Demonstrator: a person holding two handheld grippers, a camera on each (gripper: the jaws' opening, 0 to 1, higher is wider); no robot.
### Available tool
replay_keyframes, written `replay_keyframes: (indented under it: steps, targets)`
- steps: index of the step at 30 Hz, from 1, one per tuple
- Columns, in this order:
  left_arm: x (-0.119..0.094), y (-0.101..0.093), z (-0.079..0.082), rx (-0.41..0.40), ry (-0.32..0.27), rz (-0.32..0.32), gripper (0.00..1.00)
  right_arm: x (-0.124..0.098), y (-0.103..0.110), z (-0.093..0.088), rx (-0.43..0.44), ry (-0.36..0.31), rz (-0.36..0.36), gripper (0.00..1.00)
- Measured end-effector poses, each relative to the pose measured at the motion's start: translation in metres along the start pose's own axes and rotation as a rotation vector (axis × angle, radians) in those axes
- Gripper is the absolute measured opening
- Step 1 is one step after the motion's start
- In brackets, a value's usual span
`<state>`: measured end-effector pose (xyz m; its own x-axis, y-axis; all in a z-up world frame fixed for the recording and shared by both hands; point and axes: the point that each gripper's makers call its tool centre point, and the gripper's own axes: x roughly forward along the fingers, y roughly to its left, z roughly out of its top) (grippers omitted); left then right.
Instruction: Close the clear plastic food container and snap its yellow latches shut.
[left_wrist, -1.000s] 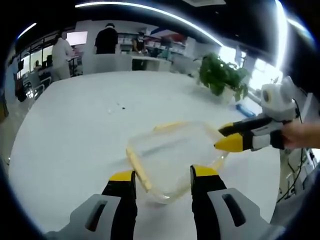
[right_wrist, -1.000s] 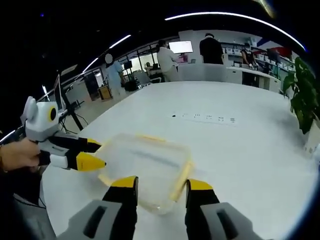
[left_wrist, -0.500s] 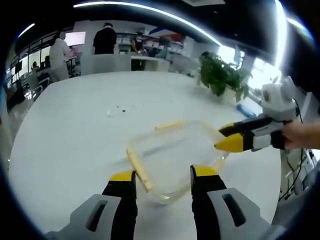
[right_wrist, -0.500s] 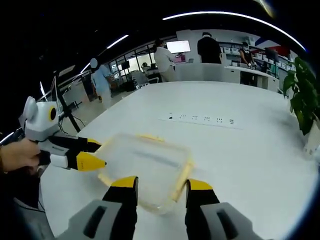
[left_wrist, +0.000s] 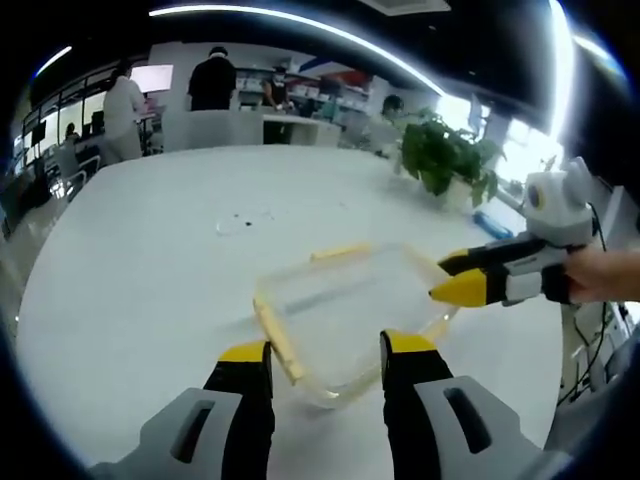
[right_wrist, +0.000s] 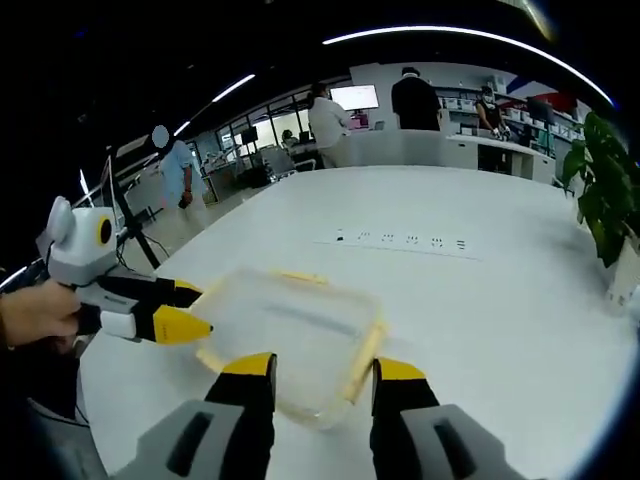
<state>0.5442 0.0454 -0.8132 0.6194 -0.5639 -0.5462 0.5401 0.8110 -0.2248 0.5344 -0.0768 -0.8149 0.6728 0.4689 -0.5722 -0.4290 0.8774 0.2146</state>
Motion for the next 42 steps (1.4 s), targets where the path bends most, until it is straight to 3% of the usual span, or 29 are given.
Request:
replay_keyframes:
  steps: [8,14,18,23,35,42]
  targets:
    - [-0.001,-0.001,0.001,-0.002,-0.014,0.008,0.41,0.000,0.000,0.003,-0.005,0.027,-0.002,0.36]
    - [-0.002,0.001,-0.002,-0.096,-0.035,0.002,0.41,0.000,-0.001,0.002,0.024,0.040,-0.009,0.39]
    - [-0.007,0.001,-0.003,-0.060,-0.055,0.009,0.46,-0.004,-0.002,0.002,0.037,0.020,-0.014,0.40]
    - [-0.017,-0.004,-0.007,-0.094,-0.062,-0.009,0.49,-0.015,0.002,0.004,0.040,0.005,-0.003,0.41]
    - [-0.050,-0.026,-0.005,-0.014,-0.081,-0.018,0.54,-0.047,0.027,-0.003,0.048,-0.027,0.025,0.44]
    - [-0.086,-0.035,0.000,0.003,-0.130,-0.009,0.55,-0.072,0.046,-0.007,0.035,-0.050,0.051,0.44]
